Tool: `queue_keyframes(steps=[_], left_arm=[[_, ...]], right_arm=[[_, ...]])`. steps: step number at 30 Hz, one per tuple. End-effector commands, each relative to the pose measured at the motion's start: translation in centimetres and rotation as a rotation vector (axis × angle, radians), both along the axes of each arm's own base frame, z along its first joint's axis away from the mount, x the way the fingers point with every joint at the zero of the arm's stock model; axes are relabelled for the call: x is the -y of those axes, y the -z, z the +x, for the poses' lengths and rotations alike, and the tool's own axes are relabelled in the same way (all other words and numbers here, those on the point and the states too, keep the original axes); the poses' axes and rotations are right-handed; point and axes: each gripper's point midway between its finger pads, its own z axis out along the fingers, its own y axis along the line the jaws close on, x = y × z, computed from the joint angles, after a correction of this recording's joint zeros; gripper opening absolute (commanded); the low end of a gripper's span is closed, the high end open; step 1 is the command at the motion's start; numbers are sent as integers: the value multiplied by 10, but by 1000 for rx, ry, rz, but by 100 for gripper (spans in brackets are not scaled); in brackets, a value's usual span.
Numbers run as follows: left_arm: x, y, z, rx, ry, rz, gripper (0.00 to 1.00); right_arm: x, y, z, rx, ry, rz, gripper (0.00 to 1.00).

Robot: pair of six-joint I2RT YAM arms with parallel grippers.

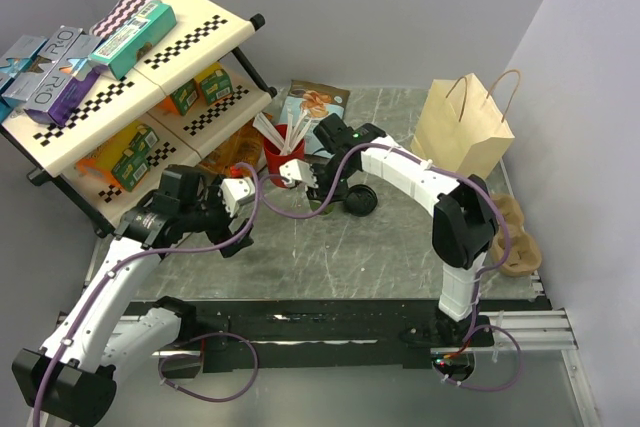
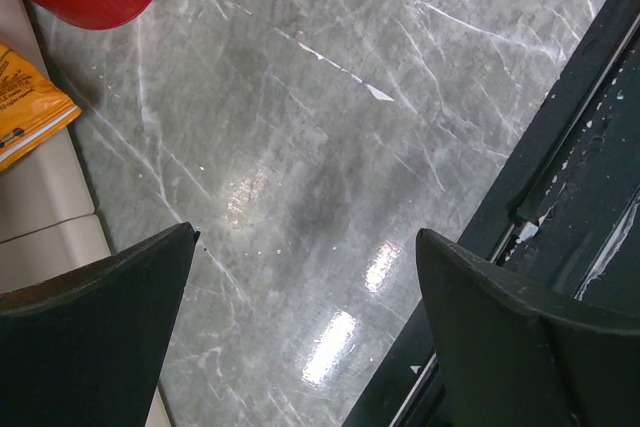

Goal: Pack the takeout coffee

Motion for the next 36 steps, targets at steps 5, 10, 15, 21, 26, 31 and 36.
queue_keyframes(steps=[5,10,15,21,26,31,36], left_arm=[[-3,-7,0,24,-4,1,98],[-7,-3,-3,34,2,22,98],[-9,0,-4,38,0,28,98],[-16,14,-17,37,13,57,98],[-22,25,-21,59,27,92,98],[-20,25,-15,58,27,92,98],[-17,27,-10,53,33,89,98]], right_arm=[[-6,10,-5,-6,-33,-10,33],[-6,11,-5,1,-24,-15,24],[-5,10,-4,9,2,-11,11],[-2,-8,-19,8,24,31,0],[8,-21,-58,-18,-18,31,0],[13,-26,-93,-34,-58,43,0],[9,-17,-122,-88,-81,41,0]])
